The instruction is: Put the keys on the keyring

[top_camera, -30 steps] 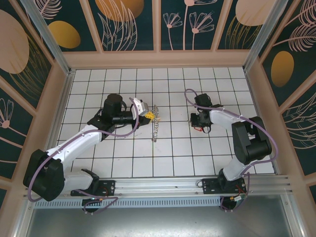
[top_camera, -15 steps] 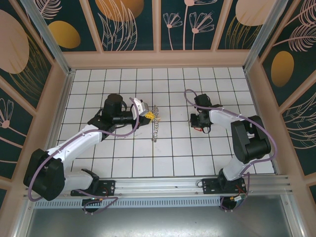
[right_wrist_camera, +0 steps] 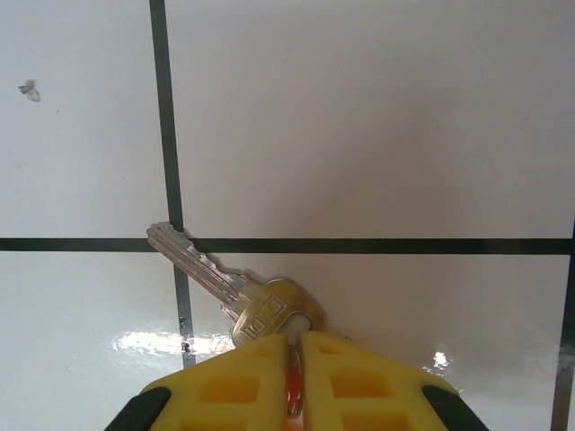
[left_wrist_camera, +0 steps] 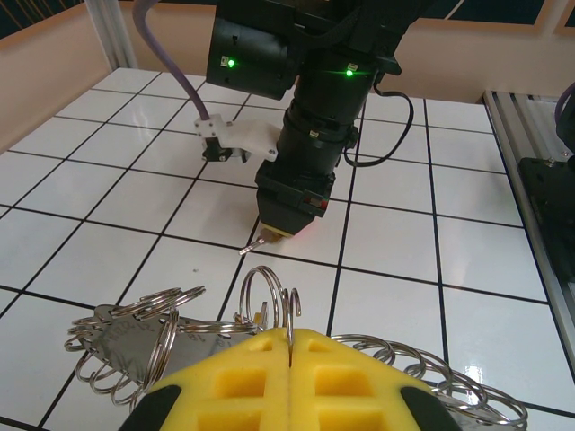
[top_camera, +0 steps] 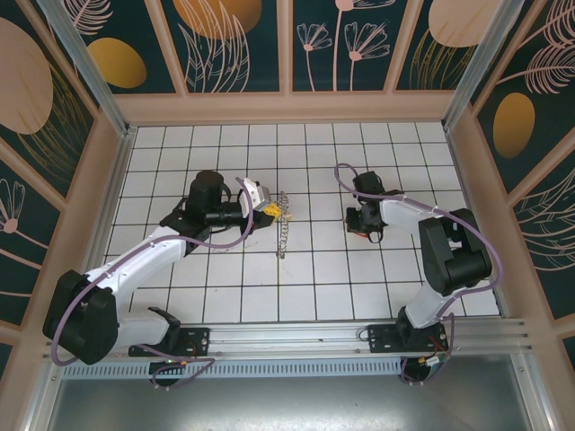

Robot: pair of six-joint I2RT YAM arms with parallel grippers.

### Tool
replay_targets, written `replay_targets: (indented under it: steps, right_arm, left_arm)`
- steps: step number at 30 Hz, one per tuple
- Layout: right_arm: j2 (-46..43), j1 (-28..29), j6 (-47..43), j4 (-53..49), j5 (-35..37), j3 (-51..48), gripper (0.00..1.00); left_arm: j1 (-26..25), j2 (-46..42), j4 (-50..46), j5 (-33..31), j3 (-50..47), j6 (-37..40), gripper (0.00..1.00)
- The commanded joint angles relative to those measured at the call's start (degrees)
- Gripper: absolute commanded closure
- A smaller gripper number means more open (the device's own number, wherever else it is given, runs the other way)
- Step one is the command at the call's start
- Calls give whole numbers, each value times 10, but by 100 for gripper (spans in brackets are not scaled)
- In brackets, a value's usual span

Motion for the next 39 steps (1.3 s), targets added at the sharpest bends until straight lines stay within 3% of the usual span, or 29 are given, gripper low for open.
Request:
replay_targets:
  steps: [1,5,39]
  right_arm:
    - [-3,-4,4,-4,-5,1,89]
    - [-9,-4,5,-5,-4,0,86]
    - [-1,-4,10,-4,-11,2,86]
  left_arm:
    - [-1,2,16,8,5,1,100]
    - [-1,1,16,8,3,0,100]
    - [-1,5,11,10,5,5,100]
